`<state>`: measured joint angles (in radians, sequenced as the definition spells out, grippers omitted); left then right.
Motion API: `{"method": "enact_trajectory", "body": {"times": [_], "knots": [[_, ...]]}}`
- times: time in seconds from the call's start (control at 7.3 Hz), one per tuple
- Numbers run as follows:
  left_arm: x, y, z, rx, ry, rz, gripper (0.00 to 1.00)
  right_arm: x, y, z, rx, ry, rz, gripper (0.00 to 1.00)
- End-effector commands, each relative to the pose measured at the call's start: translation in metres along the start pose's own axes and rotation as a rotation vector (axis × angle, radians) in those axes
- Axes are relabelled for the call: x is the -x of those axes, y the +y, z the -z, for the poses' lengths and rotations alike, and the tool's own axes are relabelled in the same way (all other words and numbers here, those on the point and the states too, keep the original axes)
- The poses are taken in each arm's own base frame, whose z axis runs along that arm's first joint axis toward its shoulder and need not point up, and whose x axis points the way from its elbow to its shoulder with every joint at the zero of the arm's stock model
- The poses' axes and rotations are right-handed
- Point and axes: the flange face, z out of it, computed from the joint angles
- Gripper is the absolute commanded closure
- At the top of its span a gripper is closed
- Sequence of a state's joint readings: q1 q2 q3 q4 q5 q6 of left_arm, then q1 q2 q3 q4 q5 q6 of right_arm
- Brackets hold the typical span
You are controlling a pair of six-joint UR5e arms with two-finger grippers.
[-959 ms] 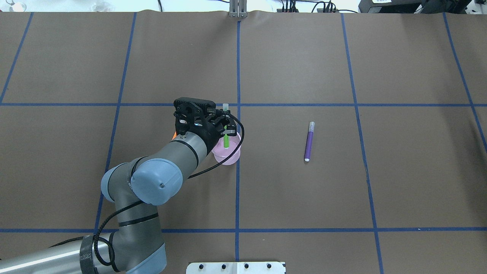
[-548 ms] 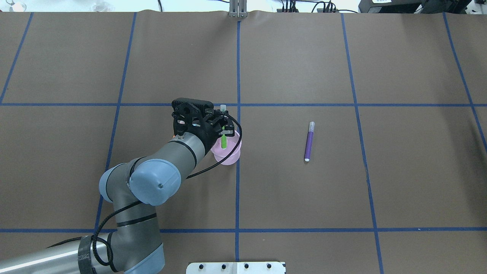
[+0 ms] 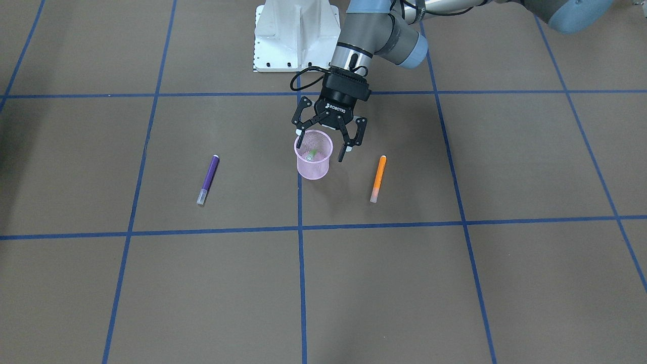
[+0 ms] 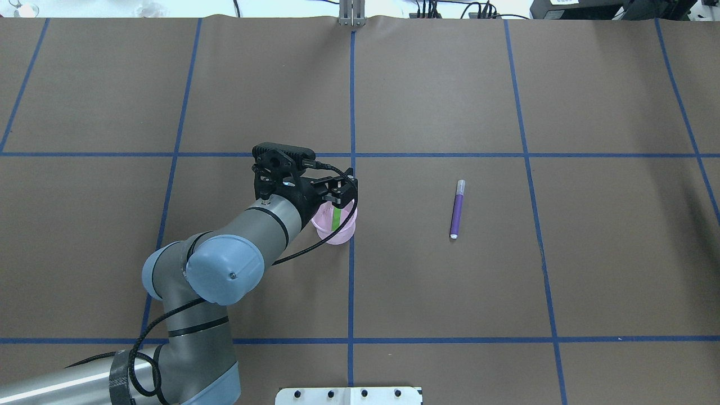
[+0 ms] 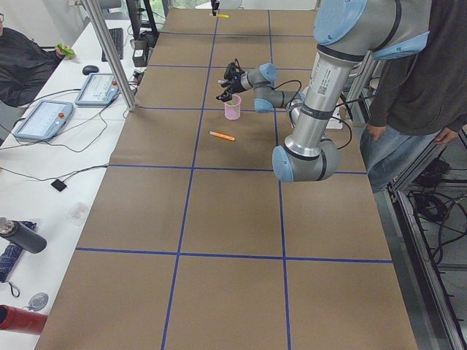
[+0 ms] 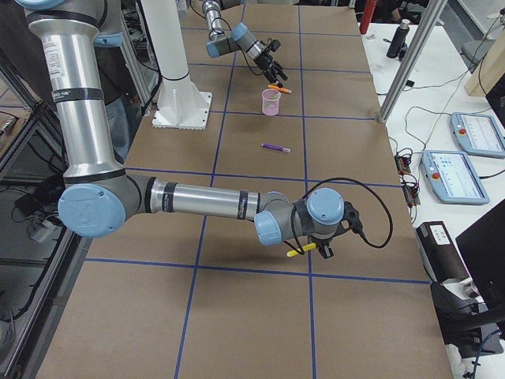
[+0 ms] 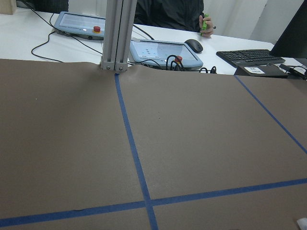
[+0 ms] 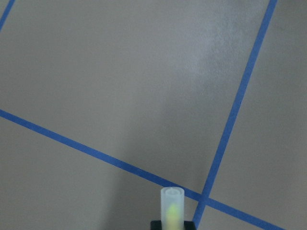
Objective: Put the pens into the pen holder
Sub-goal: 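Lower the green marker into the pink cup with the left gripper, then open the left gripper and move it over the orange marker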
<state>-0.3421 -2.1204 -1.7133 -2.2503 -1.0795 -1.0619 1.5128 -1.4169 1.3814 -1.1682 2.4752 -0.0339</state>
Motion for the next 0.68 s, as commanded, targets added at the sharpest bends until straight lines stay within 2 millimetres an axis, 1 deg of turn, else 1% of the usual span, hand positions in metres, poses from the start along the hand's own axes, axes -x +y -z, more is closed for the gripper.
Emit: {"method": "enact_trajectory", "body": {"times": [0.0,0.14,0.27,0.41,0.55], "knots": [[0.022,-0.029,0.009,0.082,-0.019,-0.033,0.00,0.050,-0.044,0.038,-0.090,-0.006,-0.034,1.00],[0.053,-0.054,0.005,0.210,-0.047,-0.031,0.00,0.072,-0.059,0.053,-0.124,-0.014,-0.037,1.00],[0.077,-0.072,0.001,0.317,-0.067,-0.014,0.00,0.097,-0.074,0.065,-0.151,-0.023,0.007,1.00],[0.092,-0.081,-0.003,0.407,-0.073,-0.030,0.01,0.124,-0.084,0.069,-0.167,-0.035,0.042,1.00],[0.100,-0.080,-0.008,0.469,-0.070,-0.034,0.01,0.144,-0.095,0.081,-0.198,-0.043,0.059,1.00]]}}
